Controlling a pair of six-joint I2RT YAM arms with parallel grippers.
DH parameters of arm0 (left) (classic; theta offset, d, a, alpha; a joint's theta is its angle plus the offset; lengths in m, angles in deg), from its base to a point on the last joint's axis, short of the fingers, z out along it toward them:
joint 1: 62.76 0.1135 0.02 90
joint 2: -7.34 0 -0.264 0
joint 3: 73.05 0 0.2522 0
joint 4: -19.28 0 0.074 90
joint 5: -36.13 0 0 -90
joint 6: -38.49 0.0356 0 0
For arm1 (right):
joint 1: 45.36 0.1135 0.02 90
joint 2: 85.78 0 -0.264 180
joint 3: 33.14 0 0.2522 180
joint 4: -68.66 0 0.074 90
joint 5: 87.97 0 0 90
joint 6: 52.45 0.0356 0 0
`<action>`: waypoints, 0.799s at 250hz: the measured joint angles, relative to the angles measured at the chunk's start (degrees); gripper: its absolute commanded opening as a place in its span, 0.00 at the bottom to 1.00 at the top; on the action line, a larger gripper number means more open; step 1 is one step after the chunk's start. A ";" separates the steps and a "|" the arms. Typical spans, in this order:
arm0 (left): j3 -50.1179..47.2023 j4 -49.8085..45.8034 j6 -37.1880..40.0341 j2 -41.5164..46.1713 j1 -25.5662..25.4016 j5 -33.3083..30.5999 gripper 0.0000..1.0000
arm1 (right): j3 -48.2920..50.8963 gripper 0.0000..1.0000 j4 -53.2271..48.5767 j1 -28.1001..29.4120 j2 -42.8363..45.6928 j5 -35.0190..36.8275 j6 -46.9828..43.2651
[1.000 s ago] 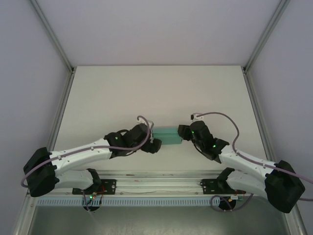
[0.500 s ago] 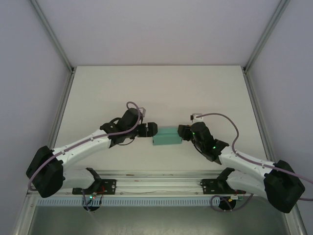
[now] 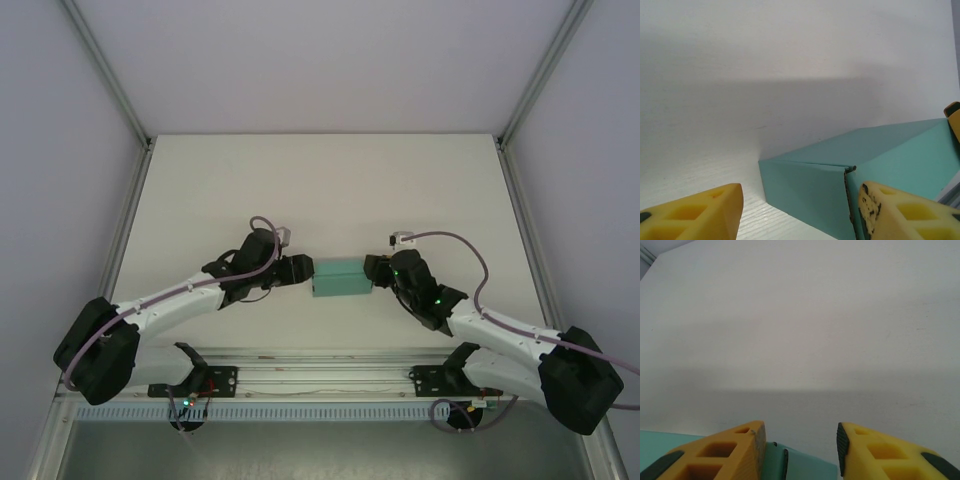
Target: Assemble paper box
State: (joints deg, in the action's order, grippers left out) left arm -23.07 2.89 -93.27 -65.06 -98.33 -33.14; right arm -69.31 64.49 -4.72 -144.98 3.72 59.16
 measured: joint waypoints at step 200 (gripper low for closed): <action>5.25 -7.56 3.58 1.29 0.04 3.43 0.67 | 5.70 0.29 10.84 -0.35 1.31 -3.17 -6.82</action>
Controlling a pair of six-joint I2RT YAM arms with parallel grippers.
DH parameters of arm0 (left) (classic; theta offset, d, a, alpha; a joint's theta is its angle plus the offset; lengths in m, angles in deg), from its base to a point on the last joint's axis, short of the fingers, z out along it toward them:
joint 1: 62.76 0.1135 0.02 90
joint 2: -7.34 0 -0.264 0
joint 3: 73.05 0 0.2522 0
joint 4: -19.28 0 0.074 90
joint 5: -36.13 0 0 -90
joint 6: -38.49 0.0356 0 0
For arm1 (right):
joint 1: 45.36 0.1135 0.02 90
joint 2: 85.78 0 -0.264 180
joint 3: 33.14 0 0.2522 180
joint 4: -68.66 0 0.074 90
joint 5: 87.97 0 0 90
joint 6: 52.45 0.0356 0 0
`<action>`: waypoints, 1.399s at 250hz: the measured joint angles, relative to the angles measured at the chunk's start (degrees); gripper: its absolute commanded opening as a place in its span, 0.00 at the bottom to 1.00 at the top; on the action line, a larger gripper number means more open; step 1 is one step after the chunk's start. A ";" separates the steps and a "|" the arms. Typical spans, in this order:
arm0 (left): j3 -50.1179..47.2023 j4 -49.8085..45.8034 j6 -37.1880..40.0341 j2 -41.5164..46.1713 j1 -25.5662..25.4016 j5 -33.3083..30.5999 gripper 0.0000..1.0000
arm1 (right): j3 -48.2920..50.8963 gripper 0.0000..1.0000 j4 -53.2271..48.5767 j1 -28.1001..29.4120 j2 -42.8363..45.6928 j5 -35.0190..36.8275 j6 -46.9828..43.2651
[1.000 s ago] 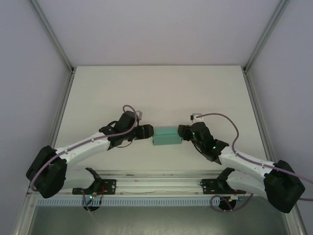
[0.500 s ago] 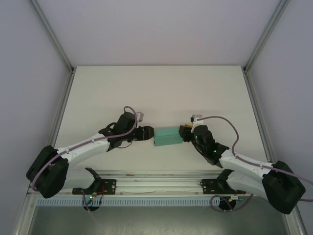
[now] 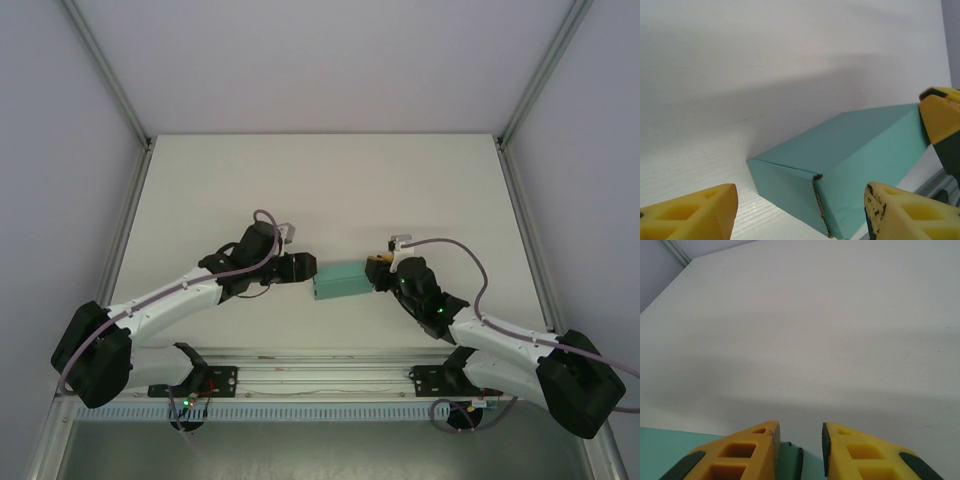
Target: Assemble paper box
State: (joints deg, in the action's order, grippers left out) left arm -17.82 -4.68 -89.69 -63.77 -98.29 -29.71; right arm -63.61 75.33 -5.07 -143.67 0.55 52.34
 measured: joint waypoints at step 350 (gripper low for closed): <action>-11.54 31.39 -0.44 -8.39 0.39 9.70 0.31 | 5.22 0.13 14.19 -1.07 -2.19 2.80 -1.66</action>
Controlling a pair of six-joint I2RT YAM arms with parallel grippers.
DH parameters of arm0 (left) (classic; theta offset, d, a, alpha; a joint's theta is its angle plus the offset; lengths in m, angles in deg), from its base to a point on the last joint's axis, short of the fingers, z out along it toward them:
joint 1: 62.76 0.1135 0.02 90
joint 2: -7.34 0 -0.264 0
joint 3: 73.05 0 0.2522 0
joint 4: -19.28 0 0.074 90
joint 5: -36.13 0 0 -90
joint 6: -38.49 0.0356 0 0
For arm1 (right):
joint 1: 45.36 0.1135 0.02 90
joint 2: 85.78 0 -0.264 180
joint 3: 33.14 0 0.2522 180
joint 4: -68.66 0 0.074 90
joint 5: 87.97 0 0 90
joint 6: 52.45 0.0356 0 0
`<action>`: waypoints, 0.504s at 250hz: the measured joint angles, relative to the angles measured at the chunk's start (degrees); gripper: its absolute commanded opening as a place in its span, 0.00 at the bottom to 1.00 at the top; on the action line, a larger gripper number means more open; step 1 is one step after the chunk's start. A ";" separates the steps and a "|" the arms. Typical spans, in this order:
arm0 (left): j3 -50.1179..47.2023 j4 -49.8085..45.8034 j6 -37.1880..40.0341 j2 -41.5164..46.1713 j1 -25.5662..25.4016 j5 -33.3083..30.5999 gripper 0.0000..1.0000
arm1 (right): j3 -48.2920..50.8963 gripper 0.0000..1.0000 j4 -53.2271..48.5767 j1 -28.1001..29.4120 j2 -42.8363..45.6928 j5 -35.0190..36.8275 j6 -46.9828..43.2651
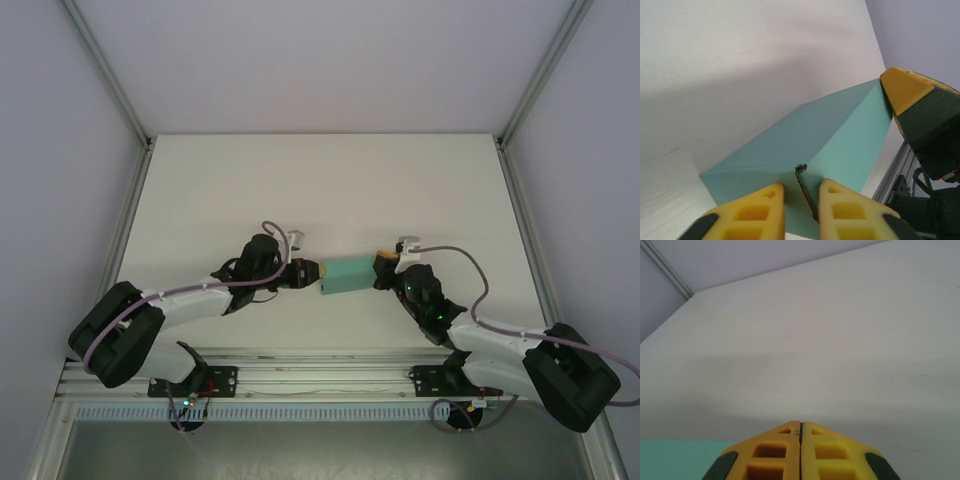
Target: Assemble paper box
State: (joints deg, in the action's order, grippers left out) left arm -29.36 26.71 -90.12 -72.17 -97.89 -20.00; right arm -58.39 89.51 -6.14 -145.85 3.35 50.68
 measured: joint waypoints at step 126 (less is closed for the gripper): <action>11.28 -23.54 4.96 3.15 -0.11 -7.87 1.00 | -14.88 0.69 -31.47 1.49 7.17 -1.33 2.45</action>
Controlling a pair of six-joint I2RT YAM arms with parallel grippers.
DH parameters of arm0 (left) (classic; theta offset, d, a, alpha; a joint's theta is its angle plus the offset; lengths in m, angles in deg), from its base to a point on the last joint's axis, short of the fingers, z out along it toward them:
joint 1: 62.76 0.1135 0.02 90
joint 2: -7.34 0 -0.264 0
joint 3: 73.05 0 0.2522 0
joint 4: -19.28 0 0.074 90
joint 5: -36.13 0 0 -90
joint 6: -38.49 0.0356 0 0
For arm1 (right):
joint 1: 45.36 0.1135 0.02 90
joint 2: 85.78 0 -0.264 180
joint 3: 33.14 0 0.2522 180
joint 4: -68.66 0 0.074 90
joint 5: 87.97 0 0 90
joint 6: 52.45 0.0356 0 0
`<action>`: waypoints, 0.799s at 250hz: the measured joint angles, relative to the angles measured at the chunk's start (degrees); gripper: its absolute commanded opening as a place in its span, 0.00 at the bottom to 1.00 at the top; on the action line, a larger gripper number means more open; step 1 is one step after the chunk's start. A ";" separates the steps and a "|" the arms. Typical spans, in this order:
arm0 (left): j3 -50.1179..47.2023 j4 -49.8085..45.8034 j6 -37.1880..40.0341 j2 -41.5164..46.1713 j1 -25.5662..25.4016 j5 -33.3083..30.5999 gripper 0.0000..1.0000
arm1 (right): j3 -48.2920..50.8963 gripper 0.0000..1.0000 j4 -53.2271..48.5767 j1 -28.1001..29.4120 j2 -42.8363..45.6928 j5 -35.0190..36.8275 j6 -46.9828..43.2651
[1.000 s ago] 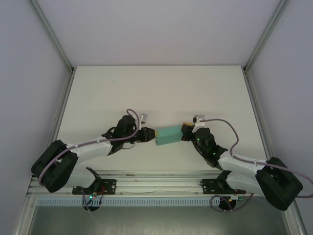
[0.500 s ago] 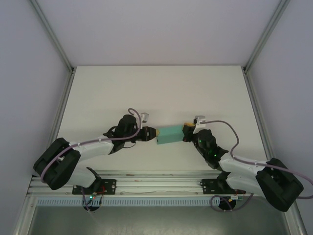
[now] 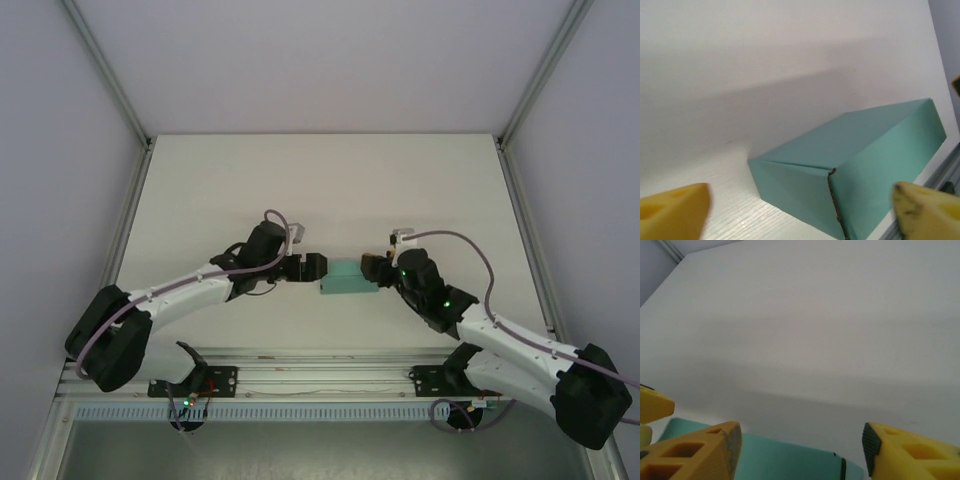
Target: Assemble paper box
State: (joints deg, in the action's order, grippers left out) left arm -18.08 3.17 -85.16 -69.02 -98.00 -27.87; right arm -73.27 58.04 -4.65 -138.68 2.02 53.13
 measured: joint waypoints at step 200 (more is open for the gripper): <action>4.09 -14.58 4.35 7.52 6.32 -19.17 1.00 | -25.35 1.00 -33.40 -0.42 -17.70 -17.77 -61.00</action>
State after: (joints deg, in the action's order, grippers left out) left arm -14.00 -11.41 -80.81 -61.50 -91.69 -47.04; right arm -98.62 24.64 -5.07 -156.39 -15.75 -7.87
